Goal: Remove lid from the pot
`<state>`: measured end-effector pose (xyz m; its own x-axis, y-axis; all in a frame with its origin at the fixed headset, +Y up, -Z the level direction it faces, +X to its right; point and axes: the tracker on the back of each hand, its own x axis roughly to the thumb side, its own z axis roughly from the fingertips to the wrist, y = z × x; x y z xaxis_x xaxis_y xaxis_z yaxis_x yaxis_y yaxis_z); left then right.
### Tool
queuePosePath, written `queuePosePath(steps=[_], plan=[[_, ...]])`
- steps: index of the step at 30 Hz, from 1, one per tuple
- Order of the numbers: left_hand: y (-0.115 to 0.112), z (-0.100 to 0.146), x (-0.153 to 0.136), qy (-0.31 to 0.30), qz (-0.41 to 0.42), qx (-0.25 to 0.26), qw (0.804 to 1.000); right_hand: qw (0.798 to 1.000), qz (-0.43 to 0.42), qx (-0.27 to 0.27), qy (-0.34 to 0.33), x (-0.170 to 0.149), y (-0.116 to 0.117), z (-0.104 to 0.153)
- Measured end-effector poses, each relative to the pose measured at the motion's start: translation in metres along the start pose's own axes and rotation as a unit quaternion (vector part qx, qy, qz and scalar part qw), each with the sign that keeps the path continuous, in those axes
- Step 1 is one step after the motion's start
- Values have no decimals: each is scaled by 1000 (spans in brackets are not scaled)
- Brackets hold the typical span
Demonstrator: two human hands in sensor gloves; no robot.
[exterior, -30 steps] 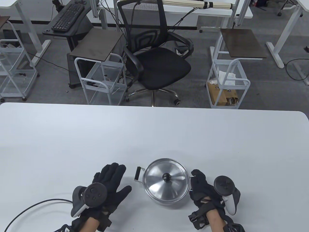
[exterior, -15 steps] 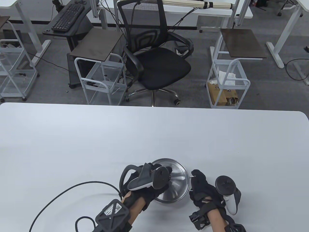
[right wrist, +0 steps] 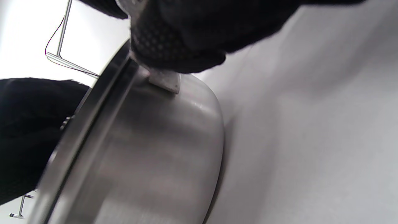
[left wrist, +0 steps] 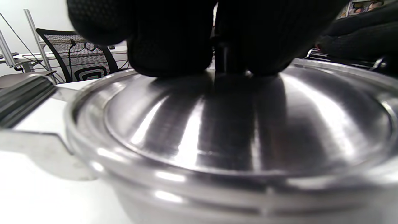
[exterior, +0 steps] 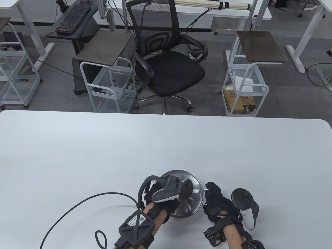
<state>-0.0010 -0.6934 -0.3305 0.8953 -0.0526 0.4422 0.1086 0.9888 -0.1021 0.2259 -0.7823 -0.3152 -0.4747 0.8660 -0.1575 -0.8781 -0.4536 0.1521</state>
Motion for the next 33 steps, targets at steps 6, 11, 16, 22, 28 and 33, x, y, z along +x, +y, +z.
queuePosePath(steps=[6, 11, 16, 22, 28, 33], plan=[[-3, -1, -3, -18, 9, 20, 1000, 1000, -5, 2, 0, 0, 0, 0], [-5, -1, -4, -22, 22, 30, 999, 1000, -7, 2, 0, 0, 0, 0], [-3, 0, -6, -20, 29, 31, 999, 1000, -9, 2, -1, 0, 0, 0], [14, 9, -22, -7, 61, 73, 995, 1000, 0, 1, -5, 0, 0, 0], [42, 34, -61, 20, 118, 137, 983, 1000, 2, 1, -5, -1, -1, 0], [52, 63, -104, 56, 145, 182, 971, 1000, 13, -2, -8, 1, -1, 0]])
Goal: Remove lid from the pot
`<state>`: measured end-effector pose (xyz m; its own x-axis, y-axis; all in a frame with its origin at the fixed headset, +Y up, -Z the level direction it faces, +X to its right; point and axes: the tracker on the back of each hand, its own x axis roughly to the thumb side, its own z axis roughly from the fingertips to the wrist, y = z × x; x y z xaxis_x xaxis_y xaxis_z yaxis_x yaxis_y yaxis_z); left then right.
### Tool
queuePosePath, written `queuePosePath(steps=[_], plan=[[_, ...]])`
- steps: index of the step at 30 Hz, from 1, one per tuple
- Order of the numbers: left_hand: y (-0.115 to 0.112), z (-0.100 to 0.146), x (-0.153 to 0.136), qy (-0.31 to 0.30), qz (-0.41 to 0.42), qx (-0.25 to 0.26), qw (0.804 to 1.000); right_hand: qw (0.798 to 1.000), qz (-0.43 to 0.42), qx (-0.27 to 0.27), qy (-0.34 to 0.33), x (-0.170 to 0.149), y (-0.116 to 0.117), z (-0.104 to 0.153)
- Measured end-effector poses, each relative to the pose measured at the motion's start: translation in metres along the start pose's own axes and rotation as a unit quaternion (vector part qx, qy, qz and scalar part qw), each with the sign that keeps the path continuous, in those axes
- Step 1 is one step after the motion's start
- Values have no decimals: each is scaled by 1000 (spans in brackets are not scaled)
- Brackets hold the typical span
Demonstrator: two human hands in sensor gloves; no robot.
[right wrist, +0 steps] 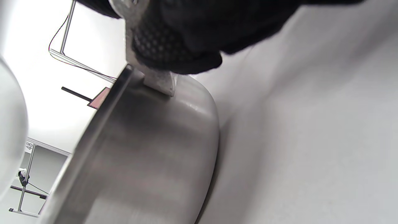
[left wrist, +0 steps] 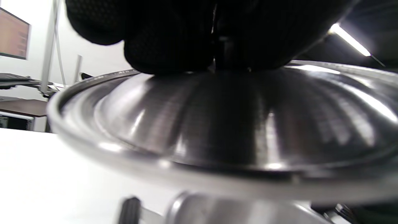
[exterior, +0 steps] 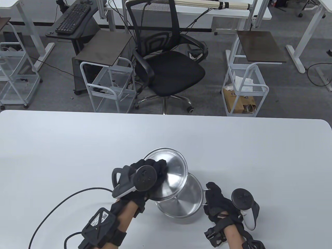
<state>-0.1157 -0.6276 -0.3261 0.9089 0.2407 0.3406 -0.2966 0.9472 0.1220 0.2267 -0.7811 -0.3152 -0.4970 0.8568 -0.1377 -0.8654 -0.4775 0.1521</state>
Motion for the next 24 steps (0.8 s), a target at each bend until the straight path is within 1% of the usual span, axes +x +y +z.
queuePosePath(steps=[5, 7, 10, 13, 17, 24], plan=[[15, 23, -47, 46, 28, 36, 998, 1000, 0, 1, 0, 0, 0, 0], [17, 36, -70, 73, 48, 51, 995, 1000, 1, 1, 0, 0, 0, 0], [17, 51, -97, 104, 62, 61, 991, 1000, 1, 2, 0, 0, 0, 0], [12, 71, -127, 142, 84, 74, 984, 1000, 0, 2, 1, 0, 0, 0], [2, 91, -155, 179, 98, 77, 976, 1000, 0, 2, 2, 0, 0, 0], [-20, 109, -178, 208, 85, 60, 973, 1000, -2, 2, 3, 0, 0, 0]])
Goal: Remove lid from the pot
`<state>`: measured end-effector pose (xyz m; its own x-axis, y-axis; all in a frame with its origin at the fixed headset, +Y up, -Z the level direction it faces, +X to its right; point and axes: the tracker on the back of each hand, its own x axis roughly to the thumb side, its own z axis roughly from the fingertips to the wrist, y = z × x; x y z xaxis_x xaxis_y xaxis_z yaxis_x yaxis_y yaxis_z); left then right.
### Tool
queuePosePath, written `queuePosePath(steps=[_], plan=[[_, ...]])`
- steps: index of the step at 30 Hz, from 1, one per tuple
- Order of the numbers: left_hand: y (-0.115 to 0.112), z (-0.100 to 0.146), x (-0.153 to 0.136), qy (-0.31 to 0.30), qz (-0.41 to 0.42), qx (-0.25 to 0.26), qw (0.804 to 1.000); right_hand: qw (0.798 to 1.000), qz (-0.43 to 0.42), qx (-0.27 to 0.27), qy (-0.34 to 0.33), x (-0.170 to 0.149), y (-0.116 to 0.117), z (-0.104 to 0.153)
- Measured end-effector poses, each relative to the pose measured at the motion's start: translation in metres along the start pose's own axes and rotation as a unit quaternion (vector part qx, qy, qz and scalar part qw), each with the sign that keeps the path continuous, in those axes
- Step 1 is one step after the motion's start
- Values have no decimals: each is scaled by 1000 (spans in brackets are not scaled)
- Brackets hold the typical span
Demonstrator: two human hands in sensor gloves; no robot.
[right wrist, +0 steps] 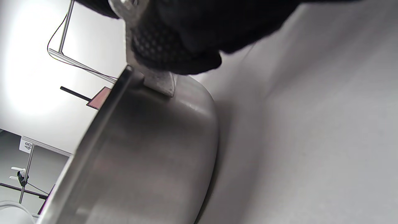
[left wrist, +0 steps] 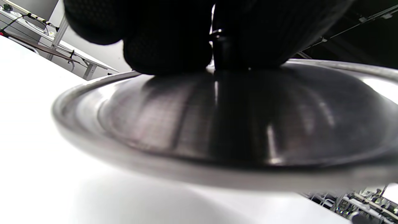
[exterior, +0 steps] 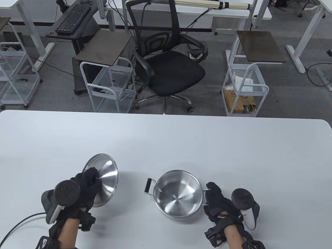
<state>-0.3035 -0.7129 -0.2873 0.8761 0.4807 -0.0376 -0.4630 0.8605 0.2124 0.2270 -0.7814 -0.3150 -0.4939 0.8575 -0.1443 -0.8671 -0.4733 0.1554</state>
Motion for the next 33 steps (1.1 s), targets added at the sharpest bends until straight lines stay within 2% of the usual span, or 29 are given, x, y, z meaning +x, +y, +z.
queuePosePath(steps=[11, 18, 33], plan=[[-25, 0, -23, 40, -52, -50, 997, 1000, -5, 2, 0, 0, 0, 1], [-39, -2, -20, 38, -73, -81, 993, 1000, -9, 3, 1, 0, 0, 1], [-51, -4, -17, 46, -101, -100, 989, 1000, -15, 6, 2, -1, 0, 1]])
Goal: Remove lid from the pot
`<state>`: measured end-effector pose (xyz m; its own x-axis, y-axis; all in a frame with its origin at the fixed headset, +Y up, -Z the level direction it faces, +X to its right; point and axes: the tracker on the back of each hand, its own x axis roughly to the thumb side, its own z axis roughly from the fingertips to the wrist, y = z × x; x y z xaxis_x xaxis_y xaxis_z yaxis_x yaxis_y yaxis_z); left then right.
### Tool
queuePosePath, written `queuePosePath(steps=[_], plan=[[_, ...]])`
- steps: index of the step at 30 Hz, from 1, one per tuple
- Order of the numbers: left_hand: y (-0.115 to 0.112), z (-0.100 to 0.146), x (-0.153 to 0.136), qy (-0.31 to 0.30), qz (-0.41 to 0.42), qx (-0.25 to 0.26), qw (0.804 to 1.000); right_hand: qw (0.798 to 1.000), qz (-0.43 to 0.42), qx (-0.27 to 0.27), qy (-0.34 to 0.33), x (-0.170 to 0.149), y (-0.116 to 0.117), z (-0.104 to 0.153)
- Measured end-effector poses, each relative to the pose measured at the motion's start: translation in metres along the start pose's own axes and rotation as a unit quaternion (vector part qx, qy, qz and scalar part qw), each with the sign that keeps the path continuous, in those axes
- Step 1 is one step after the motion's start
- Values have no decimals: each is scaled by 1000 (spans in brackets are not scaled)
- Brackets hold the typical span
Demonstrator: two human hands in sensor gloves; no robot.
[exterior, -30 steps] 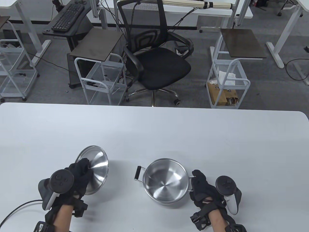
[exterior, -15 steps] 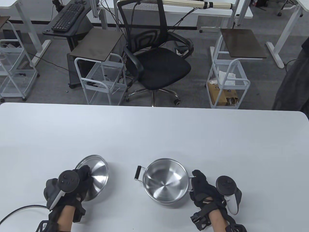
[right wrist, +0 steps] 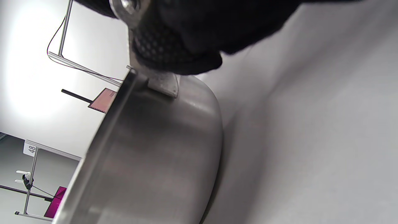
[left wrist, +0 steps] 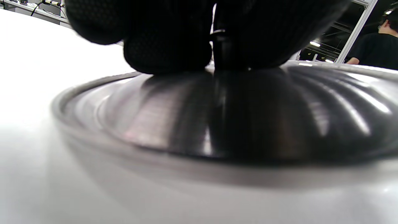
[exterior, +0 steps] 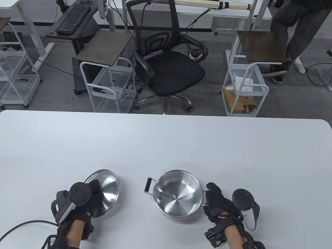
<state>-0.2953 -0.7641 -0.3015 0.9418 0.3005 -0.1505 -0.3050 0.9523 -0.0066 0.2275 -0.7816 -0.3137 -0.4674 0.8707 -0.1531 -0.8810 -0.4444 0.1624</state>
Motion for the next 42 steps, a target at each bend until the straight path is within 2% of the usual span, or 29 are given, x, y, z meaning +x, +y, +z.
queuePosePath(steps=[31, 36, 39, 42], plan=[[-16, -2, 23, -19, -98, -31, 995, 1000, 4, 0, 0, -1, 0, 0], [-17, -2, 21, -17, -82, -27, 996, 1000, 2, -1, 0, -1, 0, 1], [-16, 0, 18, -7, -44, -20, 999, 1000, 3, -8, 0, -2, -3, 2], [-12, 3, 14, 2, -5, -2, 1000, 999, 5, -36, -5, -2, -13, 5]])
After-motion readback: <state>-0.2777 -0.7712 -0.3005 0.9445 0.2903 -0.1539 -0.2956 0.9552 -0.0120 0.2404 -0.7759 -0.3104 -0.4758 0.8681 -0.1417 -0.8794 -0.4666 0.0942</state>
